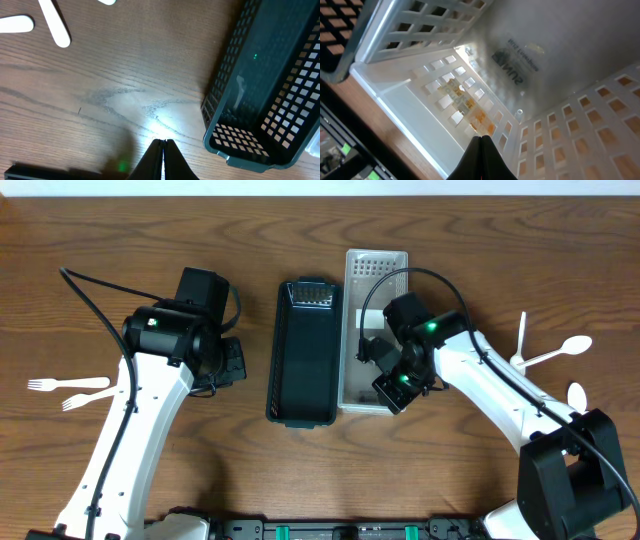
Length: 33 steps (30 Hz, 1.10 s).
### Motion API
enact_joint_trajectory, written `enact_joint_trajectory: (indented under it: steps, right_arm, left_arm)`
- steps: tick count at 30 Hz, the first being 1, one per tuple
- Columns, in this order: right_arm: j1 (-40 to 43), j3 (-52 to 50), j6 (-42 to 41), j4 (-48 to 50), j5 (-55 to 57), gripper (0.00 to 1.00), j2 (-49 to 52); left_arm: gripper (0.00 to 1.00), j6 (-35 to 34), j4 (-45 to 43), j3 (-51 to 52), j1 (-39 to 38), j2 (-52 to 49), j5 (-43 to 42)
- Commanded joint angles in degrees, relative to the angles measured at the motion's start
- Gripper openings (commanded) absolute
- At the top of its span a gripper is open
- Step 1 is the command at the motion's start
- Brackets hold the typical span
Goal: Pack container
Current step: 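Push black basket right and white basket left until they touch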
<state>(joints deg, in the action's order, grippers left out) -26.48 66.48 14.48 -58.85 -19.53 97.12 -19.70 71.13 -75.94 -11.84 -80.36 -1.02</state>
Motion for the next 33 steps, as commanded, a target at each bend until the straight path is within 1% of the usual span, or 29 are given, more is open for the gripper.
enact_joint_trajectory:
  steps: [1, 12, 16, 19, 21, 22, 23, 24, 26, 27, 31, 32, 33]
  right_arm:
    - [-1.7, -0.3, -0.7, -0.6, -1.9, 0.02, 0.5]
    - [-3.2, -0.3, -0.7, -4.5, -4.1, 0.02, 0.5]
    - [-3.2, -0.3, -0.7, -3.7, -4.0, 0.04, 0.5]
    - [-2.8, -0.1, -0.7, -1.0, -3.0, 0.09, 0.5]
    - [-2.1, 1.5, -0.8, 1.2, -0.6, 0.15, 0.5]
    - [-1.7, 2.8, -0.8, 1.7, 0.9, 0.19, 0.5]
    - [-1.3, 4.4, -0.8, 1.8, 2.4, 0.26, 0.5]
    - [-0.7, 6.7, -0.8, 1.7, 4.2, 0.27, 0.5]
    - [0.2, 12.0, -0.8, 0.7, 7.7, 0.37, 0.5]
    - [0.7, 15.3, -0.8, -0.5, 9.3, 0.43, 0.5]
    - [3.2, 28.9, -0.8, -6.6, 11.2, 0.63, 0.5]
    - [4.0, 31.8, -0.9, -8.1, 11.2, 0.66, 0.5]
    - [5.0, 35.1, -1.7, -9.9, 11.2, 0.72, 0.5]
  left_arm:
    - [0.06, -0.5, 0.2, -0.5, 0.0, 0.7, 1.1]
    - [0.06, -0.2, 0.2, -0.5, 0.0, 0.7, 1.1]
    - [0.06, 0.0, 0.2, -0.5, 0.0, 0.7, 1.1]
    - [0.06, 1.3, -0.1, -0.5, 0.0, 0.7, 1.4]
    - [0.06, 2.3, -0.2, -0.5, 0.0, 0.7, 3.1]
    - [0.06, 2.3, -0.3, -0.5, 0.0, 0.8, 4.4]
    - [0.06, 2.3, -0.5, -0.5, 0.0, 0.9, 5.4]
    - [0.06, 2.3, -0.6, -0.5, 0.0, 1.0, 6.6]
    - [0.07, 2.3, -0.8, -0.5, 0.0, 1.6, 8.6]
    - [0.11, 2.3, -0.9, -0.6, 0.0, 1.9, 9.5]
    - [0.59, 2.2, -1.6, -1.4, 0.5, 4.1, 11.0]
    - [0.62, 2.2, -1.6, -1.7, 0.9, 4.7, 11.0]
    - [0.63, 2.2, -1.6, -1.9, 1.4, 5.3, 11.0]
